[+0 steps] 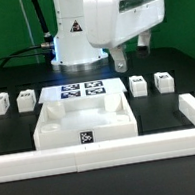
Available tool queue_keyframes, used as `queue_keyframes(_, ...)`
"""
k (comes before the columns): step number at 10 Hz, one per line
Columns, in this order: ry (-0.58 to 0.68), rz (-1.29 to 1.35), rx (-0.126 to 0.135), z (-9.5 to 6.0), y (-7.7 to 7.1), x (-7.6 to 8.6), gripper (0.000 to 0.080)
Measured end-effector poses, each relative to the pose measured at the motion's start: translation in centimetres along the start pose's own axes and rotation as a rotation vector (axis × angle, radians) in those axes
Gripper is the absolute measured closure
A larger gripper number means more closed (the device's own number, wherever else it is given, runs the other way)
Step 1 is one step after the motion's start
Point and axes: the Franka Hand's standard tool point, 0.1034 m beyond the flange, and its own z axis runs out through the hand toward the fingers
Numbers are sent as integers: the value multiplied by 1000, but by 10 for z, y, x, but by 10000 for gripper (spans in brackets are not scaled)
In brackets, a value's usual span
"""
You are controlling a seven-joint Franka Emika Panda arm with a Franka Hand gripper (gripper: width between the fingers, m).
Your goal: Assemble square table
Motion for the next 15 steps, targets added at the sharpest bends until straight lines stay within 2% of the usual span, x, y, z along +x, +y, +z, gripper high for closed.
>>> queue_keyframes(2, -16, -324, 31, 18, -29, -58, 150)
queue_keyframes(3, -16, -388, 41, 26, -34, -72, 150)
queue_keyframes(4, -3, -581, 37, 39, -37, -91, 150)
queue_keyframes(5, 8, -707, 55, 62, -44, -116, 150)
queue_keyframes(6, 11, -632, 71, 74, -46, -121, 150)
queue_keyframes(8, 26, -625, 68, 98, -53, -132, 150)
queue_keyframes(9, 26, -583, 80, 105, -58, -133, 150)
queue_keyframes(10, 29, -575, 62, 104, -55, -132, 150)
queue_keyframes(11, 28, -576, 64, 105, -55, -132, 172)
queue_keyframes(12, 28, -576, 65, 105, -55, -133, 357)
queue_keyframes(13, 28, -576, 65, 105, -55, -133, 357)
queue_keyframes(15, 28, -575, 65, 105, -55, -133, 712)
